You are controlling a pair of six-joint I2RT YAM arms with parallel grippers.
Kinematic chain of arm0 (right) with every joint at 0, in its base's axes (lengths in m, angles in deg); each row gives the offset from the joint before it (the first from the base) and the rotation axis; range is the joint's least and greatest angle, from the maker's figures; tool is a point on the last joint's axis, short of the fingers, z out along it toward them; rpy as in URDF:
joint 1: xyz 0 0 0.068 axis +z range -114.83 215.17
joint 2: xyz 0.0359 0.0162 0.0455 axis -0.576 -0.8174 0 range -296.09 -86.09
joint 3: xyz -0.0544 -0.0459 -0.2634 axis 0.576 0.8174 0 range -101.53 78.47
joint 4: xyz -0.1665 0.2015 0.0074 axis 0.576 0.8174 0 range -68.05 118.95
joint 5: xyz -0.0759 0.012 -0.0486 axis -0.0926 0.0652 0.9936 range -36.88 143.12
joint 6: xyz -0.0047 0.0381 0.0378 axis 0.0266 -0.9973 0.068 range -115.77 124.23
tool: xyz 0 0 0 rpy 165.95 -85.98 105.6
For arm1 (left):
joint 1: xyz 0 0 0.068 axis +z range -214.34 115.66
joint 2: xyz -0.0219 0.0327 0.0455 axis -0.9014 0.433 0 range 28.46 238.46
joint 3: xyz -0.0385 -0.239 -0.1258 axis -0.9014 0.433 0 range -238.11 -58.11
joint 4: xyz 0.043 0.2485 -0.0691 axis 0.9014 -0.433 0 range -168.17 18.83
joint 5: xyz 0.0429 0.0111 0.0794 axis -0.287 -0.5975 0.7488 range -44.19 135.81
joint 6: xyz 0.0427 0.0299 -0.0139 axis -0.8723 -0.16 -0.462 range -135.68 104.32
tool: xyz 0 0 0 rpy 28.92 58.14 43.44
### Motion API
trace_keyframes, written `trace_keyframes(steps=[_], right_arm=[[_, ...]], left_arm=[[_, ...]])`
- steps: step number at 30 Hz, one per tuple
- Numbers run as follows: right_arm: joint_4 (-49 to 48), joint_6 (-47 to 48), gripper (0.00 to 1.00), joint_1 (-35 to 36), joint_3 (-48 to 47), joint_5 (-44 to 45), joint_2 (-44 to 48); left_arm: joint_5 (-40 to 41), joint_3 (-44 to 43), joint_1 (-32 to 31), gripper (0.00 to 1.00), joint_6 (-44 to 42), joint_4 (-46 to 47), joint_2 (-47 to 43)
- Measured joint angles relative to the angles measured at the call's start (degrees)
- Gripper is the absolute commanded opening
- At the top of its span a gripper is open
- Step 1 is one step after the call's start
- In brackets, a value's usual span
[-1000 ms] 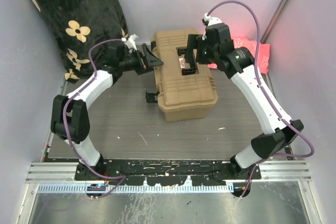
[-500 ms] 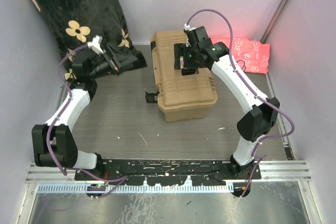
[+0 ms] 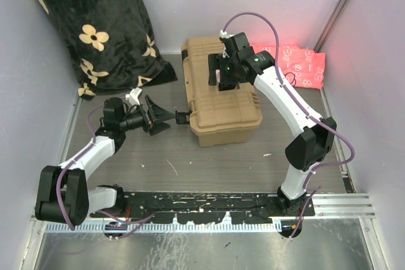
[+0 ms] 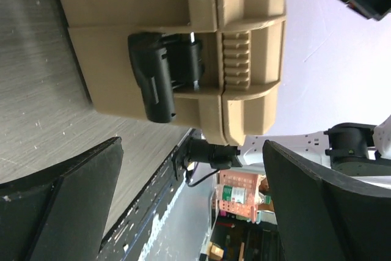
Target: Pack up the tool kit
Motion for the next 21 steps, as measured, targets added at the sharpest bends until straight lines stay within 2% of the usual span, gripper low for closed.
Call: trace_keyframes(steps=[6, 14, 21], right_arm=[[-0.5, 0.0, 0.86, 0.0, 0.2, -0.5, 0.0], [-3.8, 0.0, 0.87, 0.0, 2.3, -0.3, 0.2], [-4.9, 0.0, 0.87, 0.0, 3.3, -0.2, 0.7]], left_arm=[[0.3, 1.4, -1.9, 0.98, -1.4, 1.0, 3.3], [0.4, -2.4, -4.0, 0.98, 1.7, 9.1, 17.5], [-0.4, -4.4, -8.0, 0.98, 5.7, 17.2, 18.7]])
